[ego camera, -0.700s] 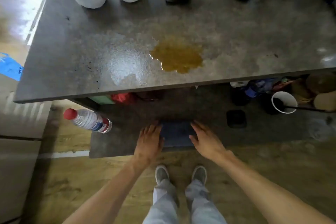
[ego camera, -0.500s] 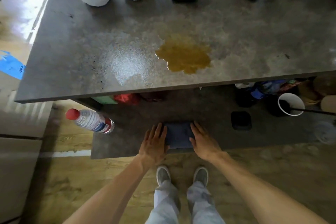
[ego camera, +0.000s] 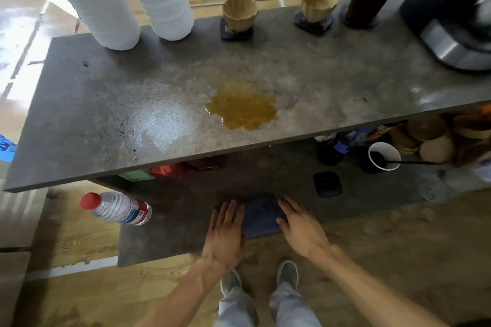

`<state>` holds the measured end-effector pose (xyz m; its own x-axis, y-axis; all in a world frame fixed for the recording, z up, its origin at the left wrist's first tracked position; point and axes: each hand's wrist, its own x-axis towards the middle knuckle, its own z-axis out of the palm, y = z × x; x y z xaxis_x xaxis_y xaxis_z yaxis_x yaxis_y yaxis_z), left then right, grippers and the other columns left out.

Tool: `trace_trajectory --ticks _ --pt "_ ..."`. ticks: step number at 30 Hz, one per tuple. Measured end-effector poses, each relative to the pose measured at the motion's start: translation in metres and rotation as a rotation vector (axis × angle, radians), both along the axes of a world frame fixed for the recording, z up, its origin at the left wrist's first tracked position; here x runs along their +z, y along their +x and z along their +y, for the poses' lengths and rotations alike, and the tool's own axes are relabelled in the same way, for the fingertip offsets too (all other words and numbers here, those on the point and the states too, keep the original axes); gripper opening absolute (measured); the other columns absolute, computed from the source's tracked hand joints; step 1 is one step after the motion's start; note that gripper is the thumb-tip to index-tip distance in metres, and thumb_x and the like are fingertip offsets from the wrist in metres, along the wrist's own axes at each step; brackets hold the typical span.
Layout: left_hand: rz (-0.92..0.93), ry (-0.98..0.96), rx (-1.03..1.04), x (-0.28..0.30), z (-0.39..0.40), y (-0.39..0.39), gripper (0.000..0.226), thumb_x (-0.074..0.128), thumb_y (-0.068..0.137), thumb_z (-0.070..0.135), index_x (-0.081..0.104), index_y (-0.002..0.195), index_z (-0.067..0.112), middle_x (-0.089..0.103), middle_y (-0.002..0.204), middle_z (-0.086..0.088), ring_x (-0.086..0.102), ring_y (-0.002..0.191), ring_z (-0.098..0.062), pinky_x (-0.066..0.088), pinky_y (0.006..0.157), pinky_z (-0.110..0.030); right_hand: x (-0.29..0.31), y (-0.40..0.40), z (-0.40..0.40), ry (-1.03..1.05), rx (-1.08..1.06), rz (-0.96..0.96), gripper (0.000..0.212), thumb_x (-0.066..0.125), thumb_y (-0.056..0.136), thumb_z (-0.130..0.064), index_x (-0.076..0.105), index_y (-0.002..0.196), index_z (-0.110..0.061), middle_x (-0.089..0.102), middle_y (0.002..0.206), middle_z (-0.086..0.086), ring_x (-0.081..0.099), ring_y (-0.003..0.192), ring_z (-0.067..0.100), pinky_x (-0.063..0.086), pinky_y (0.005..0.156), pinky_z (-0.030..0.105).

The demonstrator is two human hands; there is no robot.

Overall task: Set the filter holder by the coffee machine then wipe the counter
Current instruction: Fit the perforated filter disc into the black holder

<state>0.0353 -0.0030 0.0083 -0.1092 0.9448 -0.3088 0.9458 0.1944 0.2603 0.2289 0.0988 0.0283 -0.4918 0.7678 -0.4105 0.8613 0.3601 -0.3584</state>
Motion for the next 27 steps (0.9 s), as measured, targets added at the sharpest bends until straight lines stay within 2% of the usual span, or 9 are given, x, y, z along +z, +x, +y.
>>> trace_trajectory --ticks 3,5,8,10,13,16,18,21,27 --pt "-0.081 0.021 -0.009 0.013 0.022 0.028 0.068 0.049 0.095 0.031 0.020 0.155 0.020 0.018 0.163 -0.005 0.017 0.150 -0.025 0.007 0.122 -0.038 0.011 0.039 0.012 0.011 -0.090 0.020 0.050 0.046 0.101 -0.035 0.039 0.148 -0.020 0.040 0.152 0.003 0.046 0.132 0.024 0.041 0.107 0.035" --pt "-0.182 -0.041 0.015 0.021 0.042 0.052 0.064 0.044 0.099 0.032 0.017 0.156 0.021 0.016 0.163 -0.002 0.016 0.150 -0.021 0.012 0.120 -0.033 0.011 0.066 0.027 -0.011 -0.160 0.012 0.045 0.048 0.100 -0.032 0.046 0.143 -0.018 0.050 0.143 0.007 0.053 0.125 0.026 0.045 0.101 0.036" --pt "-0.484 -0.189 0.233 0.016 0.084 0.090 0.049 0.045 0.102 0.027 0.035 0.149 0.018 0.038 0.153 -0.002 0.037 0.140 -0.022 0.029 0.109 -0.025 0.002 0.101 0.060 -0.104 -0.326 0.034 0.036 0.050 0.099 -0.026 0.055 0.134 -0.018 0.062 0.127 0.012 0.062 0.110 0.031 0.051 0.086 0.036" --pt "-0.584 -0.290 0.372 0.006 0.114 0.113 0.041 0.047 0.102 0.025 0.047 0.142 0.018 0.046 0.148 -0.002 0.046 0.133 -0.022 0.034 0.107 -0.023 -0.005 0.117 0.086 -0.173 -0.401 0.049 0.035 0.049 0.099 -0.021 0.057 0.133 -0.018 0.064 0.122 0.013 0.064 0.106 0.032 0.053 0.084 0.036" --pt "-0.567 -0.338 0.500 -0.007 0.148 0.140 0.039 0.050 0.100 0.023 0.052 0.139 0.015 0.049 0.143 0.001 0.048 0.132 -0.023 0.037 0.106 -0.022 -0.019 0.130 0.118 -0.207 -0.359 0.003 0.038 0.048 0.098 -0.021 0.055 0.135 -0.018 0.063 0.126 0.012 0.061 0.114 0.030 0.050 0.094 0.038" --pt "-0.502 -0.363 0.533 -0.020 0.175 0.166 0.048 0.049 0.099 0.018 0.042 0.146 0.010 0.040 0.153 -0.007 0.039 0.140 -0.025 0.031 0.112 -0.028 -0.032 0.132 0.139 -0.185 -0.272 -0.037 0.038 0.050 0.094 -0.015 0.058 0.131 -0.019 0.066 0.123 0.011 0.060 0.116 0.033 0.049 0.094 0.040" --pt "-0.478 -0.344 0.582 -0.021 0.190 0.184 0.042 0.043 0.101 0.015 0.047 0.141 0.006 0.045 0.149 -0.011 0.043 0.136 -0.027 0.034 0.111 -0.031 -0.039 0.128 0.149 -0.193 -0.253 -0.017 0.036 0.049 0.093 -0.012 0.060 0.127 -0.015 0.065 0.124 0.014 0.058 0.117 0.034 0.048 0.097 0.041" --pt "-0.496 -0.300 0.708 -0.023 0.201 0.203 0.033 0.044 0.097 0.011 0.061 0.125 0.006 0.061 0.131 -0.014 0.059 0.119 -0.029 0.048 0.096 -0.032 -0.046 0.120 0.157 -0.258 -0.360 0.036 0.032 0.052 0.090 -0.008 0.065 0.120 -0.008 0.065 0.125 0.017 0.058 0.119 0.034 0.045 0.100 0.037" --pt "-0.676 -0.222 1.022 -0.030 0.197 0.206 0.029 0.052 0.094 0.017 0.069 0.116 0.009 0.069 0.118 -0.012 0.064 0.108 -0.029 0.045 0.075 -0.027 -0.052 0.123 0.158 -0.342 -0.510 0.128 0.034 0.058 0.090 -0.010 0.064 0.122 -0.006 0.063 0.128 0.018 0.058 0.120 0.035 0.047 0.098 0.037"
